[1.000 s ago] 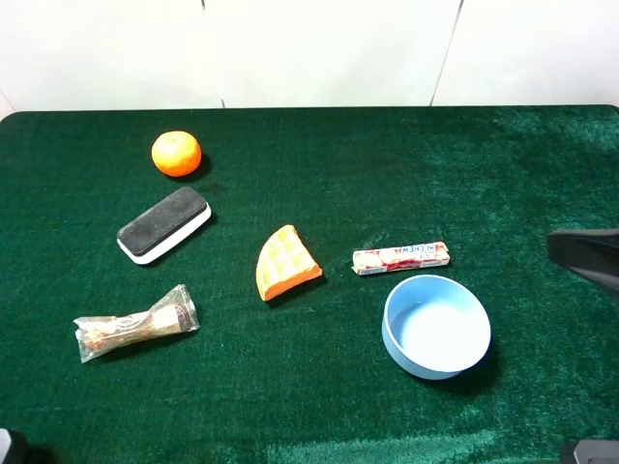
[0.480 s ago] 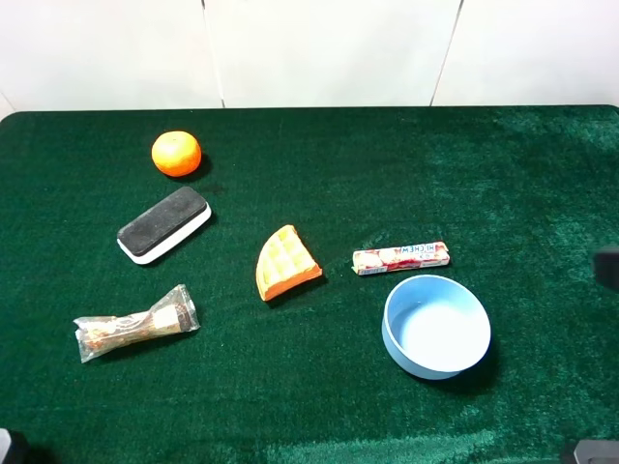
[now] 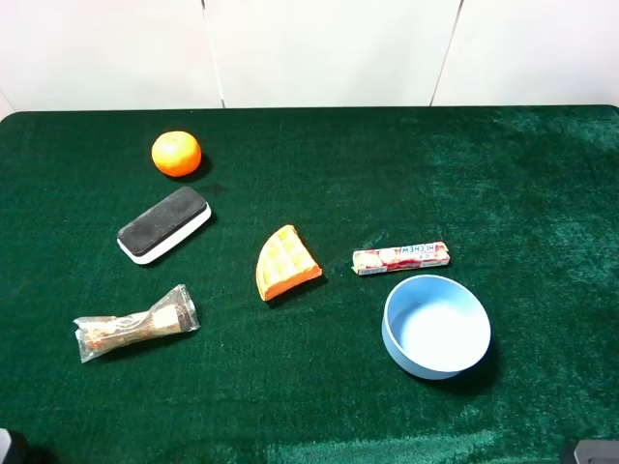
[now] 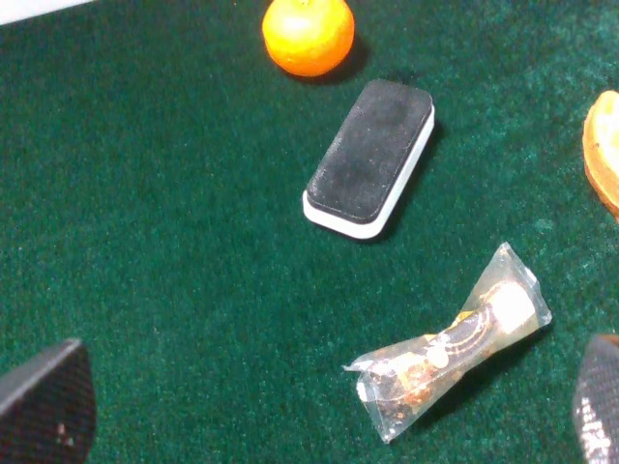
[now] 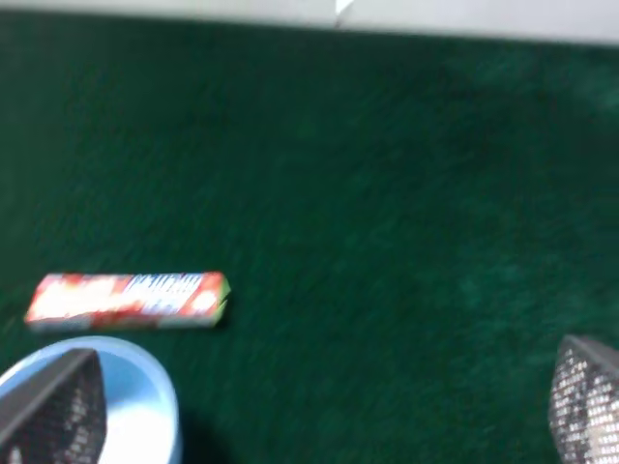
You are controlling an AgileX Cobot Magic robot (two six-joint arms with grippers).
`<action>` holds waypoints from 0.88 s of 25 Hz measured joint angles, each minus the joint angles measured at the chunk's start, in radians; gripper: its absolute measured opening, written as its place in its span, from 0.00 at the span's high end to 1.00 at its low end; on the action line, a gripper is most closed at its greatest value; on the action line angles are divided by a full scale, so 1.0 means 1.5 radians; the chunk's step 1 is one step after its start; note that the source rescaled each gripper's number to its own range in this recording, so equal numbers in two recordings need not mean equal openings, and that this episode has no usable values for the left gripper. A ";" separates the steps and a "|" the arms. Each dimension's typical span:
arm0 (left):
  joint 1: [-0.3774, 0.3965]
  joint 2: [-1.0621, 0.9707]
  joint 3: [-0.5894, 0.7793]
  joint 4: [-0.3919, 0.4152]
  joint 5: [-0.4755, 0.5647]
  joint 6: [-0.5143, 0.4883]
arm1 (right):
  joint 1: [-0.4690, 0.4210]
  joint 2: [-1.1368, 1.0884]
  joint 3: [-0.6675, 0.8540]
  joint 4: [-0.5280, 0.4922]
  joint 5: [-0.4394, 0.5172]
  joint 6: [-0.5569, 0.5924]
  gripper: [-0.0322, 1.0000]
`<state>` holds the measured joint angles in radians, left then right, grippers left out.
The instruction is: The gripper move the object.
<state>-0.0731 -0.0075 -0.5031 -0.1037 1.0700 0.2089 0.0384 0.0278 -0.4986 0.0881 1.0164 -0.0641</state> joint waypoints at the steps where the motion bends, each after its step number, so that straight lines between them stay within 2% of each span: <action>1: 0.000 0.000 0.000 0.000 0.000 0.000 | -0.018 -0.014 0.000 0.006 0.001 -0.007 0.00; 4: 0.000 0.000 0.000 0.000 0.000 0.000 | -0.038 -0.022 0.000 0.012 0.002 -0.012 0.00; 22: 0.000 0.000 0.000 0.002 0.000 0.000 | -0.038 -0.023 0.000 0.013 0.002 -0.003 0.00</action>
<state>-0.0731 -0.0075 -0.5031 -0.1006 1.0700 0.2089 -0.0190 -0.0062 -0.4986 0.1075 1.0197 -0.0685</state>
